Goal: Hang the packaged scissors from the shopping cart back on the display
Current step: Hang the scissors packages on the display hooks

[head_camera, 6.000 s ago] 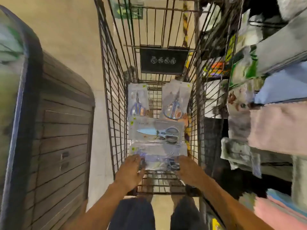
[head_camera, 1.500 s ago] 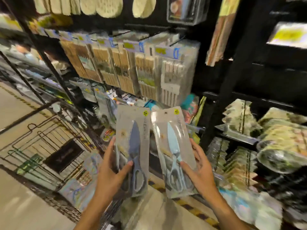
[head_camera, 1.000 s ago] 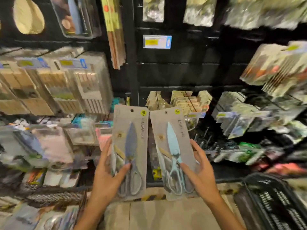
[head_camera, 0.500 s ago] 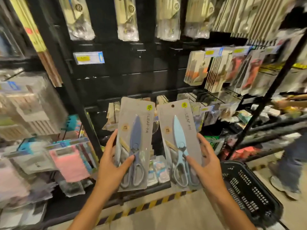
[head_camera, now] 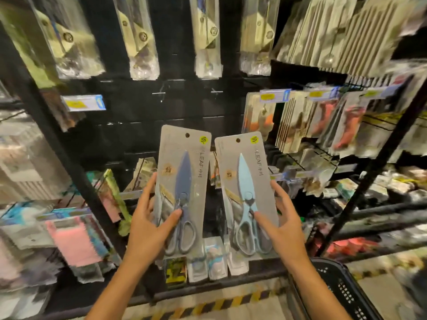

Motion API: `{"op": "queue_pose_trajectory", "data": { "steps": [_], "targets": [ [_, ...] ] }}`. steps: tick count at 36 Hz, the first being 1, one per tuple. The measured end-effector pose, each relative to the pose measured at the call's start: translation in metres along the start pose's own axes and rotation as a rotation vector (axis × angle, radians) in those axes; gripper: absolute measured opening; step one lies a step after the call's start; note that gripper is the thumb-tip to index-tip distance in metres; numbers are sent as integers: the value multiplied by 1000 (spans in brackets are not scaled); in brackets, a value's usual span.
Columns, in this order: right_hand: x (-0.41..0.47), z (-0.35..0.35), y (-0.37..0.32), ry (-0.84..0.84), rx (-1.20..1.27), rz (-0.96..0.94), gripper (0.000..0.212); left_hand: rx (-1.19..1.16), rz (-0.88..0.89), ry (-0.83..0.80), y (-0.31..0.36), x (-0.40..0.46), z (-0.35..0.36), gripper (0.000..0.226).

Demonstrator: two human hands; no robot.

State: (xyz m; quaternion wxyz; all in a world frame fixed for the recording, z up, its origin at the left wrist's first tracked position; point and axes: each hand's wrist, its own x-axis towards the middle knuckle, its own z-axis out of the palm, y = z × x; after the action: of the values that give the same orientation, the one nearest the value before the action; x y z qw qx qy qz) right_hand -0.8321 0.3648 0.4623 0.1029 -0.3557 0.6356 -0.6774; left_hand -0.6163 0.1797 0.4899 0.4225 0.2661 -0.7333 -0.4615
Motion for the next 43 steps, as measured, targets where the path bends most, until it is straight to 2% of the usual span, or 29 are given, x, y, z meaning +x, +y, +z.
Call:
{"op": "queue_pose_trajectory", "data": {
  "steps": [8, 24, 32, 43],
  "targets": [
    [57, 8, 14, -52, 23, -48, 76, 48, 32, 36, -4, 44, 8, 91],
    [133, 54, 38, -43, 37, -84, 74, -16, 51, 51, -26, 127, 7, 91],
    [163, 62, 44, -55, 63, -89, 73, -9, 102, 87, -33, 153, 12, 90],
    [198, 63, 54, -96, 113, -67, 74, 8, 72, 139, -33, 170, 26, 93]
  ]
}}
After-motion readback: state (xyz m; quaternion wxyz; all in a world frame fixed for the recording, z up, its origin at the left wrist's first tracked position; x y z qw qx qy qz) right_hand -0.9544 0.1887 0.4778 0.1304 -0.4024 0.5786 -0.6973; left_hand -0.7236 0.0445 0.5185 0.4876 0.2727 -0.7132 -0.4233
